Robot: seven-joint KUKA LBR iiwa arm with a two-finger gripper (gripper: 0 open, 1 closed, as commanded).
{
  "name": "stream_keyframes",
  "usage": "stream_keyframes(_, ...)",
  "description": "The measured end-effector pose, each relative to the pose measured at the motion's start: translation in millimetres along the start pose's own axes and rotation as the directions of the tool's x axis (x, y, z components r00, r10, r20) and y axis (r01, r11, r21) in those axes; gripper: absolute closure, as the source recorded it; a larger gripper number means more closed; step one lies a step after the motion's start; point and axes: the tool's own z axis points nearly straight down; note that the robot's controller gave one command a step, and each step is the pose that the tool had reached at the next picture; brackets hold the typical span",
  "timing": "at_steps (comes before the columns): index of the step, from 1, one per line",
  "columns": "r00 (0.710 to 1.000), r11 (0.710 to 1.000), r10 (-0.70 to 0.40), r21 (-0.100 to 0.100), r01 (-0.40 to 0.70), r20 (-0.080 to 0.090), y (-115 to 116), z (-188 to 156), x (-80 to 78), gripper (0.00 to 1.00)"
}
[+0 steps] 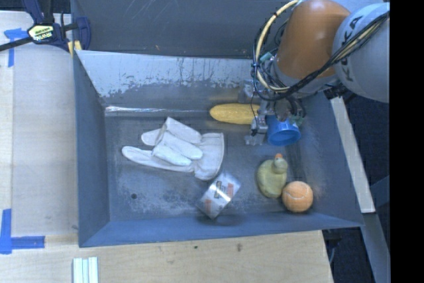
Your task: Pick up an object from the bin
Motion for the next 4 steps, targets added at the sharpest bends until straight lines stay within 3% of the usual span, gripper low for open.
stream_keyframes(1, 0.999, 1.000, -0.031, -0.001, 0.031, -0.012, -6.5, 60.5, 5.1, 0.00)
stream_keyframes(2, 1.000, 1.000, -0.021, 0.000, 0.021, 0.001, -12.5, 56.8, 0.8, 1.00)
stream_keyframes(4, 1.000, 1.000, -0.021, 0.000, 0.021, 0.001, -12.5, 56.7, 0.8, 1.00)
